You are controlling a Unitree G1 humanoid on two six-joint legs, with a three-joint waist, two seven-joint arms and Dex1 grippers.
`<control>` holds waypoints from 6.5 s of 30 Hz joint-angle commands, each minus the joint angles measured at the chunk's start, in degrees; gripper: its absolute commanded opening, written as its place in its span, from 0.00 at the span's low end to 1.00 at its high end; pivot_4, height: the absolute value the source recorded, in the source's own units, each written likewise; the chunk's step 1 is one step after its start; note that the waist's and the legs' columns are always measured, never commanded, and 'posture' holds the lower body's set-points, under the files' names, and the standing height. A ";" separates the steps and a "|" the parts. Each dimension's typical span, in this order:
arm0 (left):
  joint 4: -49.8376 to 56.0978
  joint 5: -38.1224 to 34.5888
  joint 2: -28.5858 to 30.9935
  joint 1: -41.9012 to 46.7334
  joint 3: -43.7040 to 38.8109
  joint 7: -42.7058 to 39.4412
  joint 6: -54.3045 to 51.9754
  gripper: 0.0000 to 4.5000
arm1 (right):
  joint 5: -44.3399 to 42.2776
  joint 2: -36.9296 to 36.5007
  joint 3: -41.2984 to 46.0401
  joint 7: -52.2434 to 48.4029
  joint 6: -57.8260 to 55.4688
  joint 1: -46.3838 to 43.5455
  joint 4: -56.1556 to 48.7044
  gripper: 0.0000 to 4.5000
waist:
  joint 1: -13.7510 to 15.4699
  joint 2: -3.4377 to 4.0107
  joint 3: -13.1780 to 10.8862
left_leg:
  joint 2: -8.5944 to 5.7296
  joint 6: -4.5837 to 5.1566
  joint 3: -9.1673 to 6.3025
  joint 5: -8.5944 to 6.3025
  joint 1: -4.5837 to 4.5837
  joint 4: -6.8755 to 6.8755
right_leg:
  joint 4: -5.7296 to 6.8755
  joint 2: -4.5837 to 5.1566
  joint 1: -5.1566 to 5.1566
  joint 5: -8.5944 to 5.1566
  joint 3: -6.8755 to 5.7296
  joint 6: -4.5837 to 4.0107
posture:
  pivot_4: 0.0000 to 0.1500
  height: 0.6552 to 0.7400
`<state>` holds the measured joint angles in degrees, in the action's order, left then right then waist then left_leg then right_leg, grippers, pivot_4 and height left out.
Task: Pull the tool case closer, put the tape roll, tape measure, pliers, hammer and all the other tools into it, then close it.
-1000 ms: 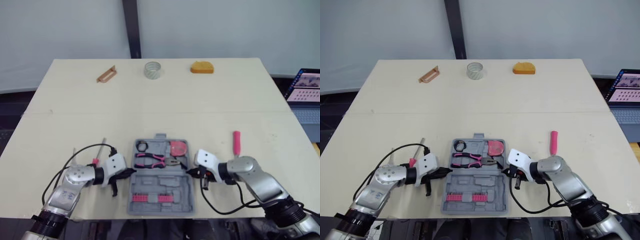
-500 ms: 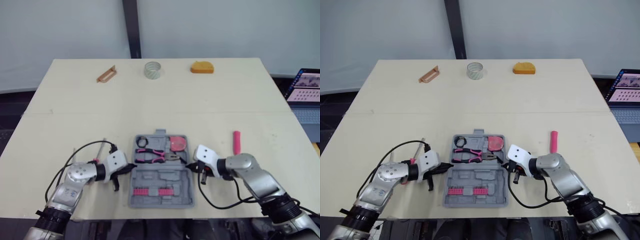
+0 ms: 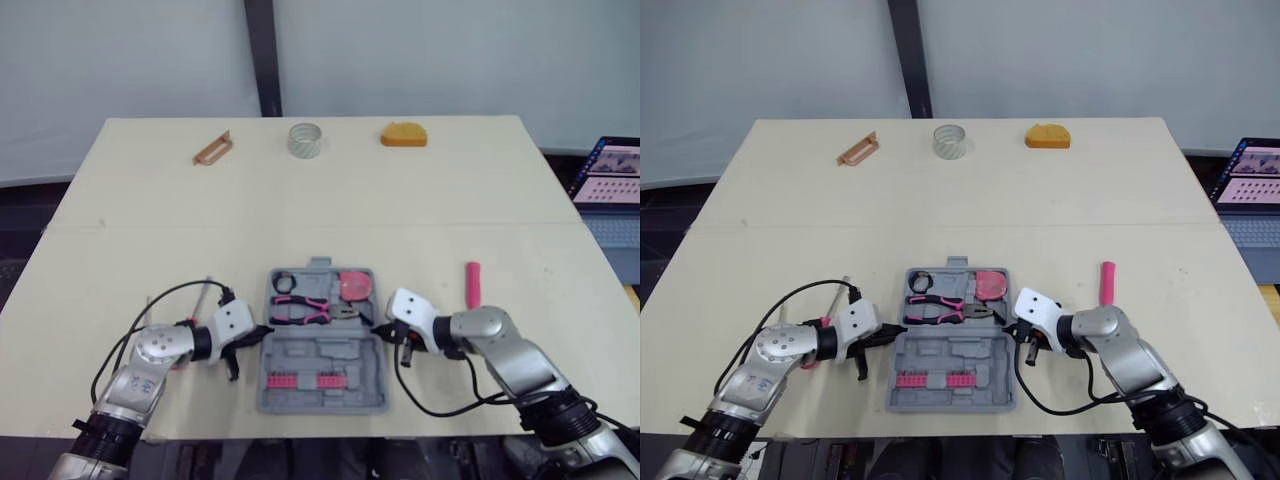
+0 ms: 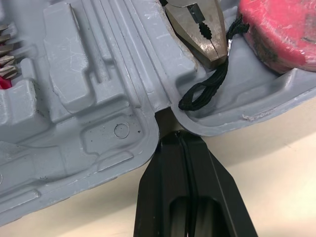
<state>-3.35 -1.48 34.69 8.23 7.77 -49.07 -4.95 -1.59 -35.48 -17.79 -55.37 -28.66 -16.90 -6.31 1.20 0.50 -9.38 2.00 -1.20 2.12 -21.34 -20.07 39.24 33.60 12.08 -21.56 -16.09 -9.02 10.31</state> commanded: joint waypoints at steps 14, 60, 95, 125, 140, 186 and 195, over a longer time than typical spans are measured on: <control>0.56 0.31 -1.11 0.80 1.29 0.29 0.84 0.01 | -0.34 1.14 -0.37 0.14 1.48 -0.37 -1.17 0.00 | 0.00 0.00 0.00 | 0.00 0.00 0.00 0.00 0.00 0.00 | 0.00 0.00 0.00 0.00 0.00 0.00 | 1.00 1.00; -23.90 -18.56 9.78 -14.97 -53.30 16.44 1.69 0.98 | -18.74 -11.36 44.85 4.78 20.25 0.07 42.59 0.99 | -2.89 -0.16 -0.39 | 0.02 0.00 0.06 -0.02 0.01 -0.27 | -0.13 0.01 -0.06 0.00 -0.02 0.02 | 1.00 1.00; 15.96 -20.00 -13.46 -22.44 -41.35 37.68 -23.63 0.98 | -29.06 2.13 8.71 -13.19 -2.17 -24.32 -0.58 0.99 | -1.32 -0.39 -0.40 | 0.08 -0.04 -0.04 -0.06 -0.06 -0.04 | -0.05 -0.05 -0.06 0.02 -0.03 0.03 | 1.00 1.00; 11.96 -16.43 -16.41 -21.66 -37.60 42.67 -28.51 0.17 | -30.07 0.74 9.45 -13.91 -4.59 -26.27 -3.20 1.00 | -1.28 -0.36 -0.38 | 0.07 -0.04 -0.03 -0.06 -0.03 -0.06 | -0.05 -0.05 -0.06 0.02 -0.01 0.03 | 1.00 1.00; 9.17 -14.79 -14.30 -20.46 -37.11 41.98 -25.58 0.01 | -31.01 0.72 9.62 -14.64 -4.47 -26.71 -4.63 1.00 | -1.23 -0.07 -0.23 | 0.07 -0.05 -0.03 -0.06 -0.01 -0.06 | -0.03 -0.05 -0.06 0.02 0.00 0.03 | 1.00 1.00; 25.92 1.15 15.01 28.72 23.18 -15.52 -40.84 0.01 | -28.78 -10.75 16.34 -7.11 -3.45 2.00 -19.38 1.00 | 0.24 -0.64 -0.80 | 0.13 -0.05 0.47 -0.05 -0.51 0.04 | 0.18 -0.09 -0.87 0.07 0.14 -0.06 | 1.00 1.00; 27.19 3.26 10.29 29.78 26.76 -12.63 -44.47 0.01 | -29.97 -12.31 16.85 -7.77 -4.67 2.35 -20.54 1.00 | 0.30 -0.65 -0.81 | 0.13 -0.05 0.44 -0.05 -0.54 0.15 | 0.21 -0.09 -0.86 0.09 0.13 -0.09 | 1.00 1.00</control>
<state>21.91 0.87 45.35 37.37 34.37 -62.01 -49.20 -30.40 -47.08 -2.16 -62.85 -33.28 -14.65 -24.56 1.50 -0.14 -10.19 2.13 -1.24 2.56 -21.39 -20.61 39.40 33.81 11.99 -22.42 -16.00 -8.89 10.22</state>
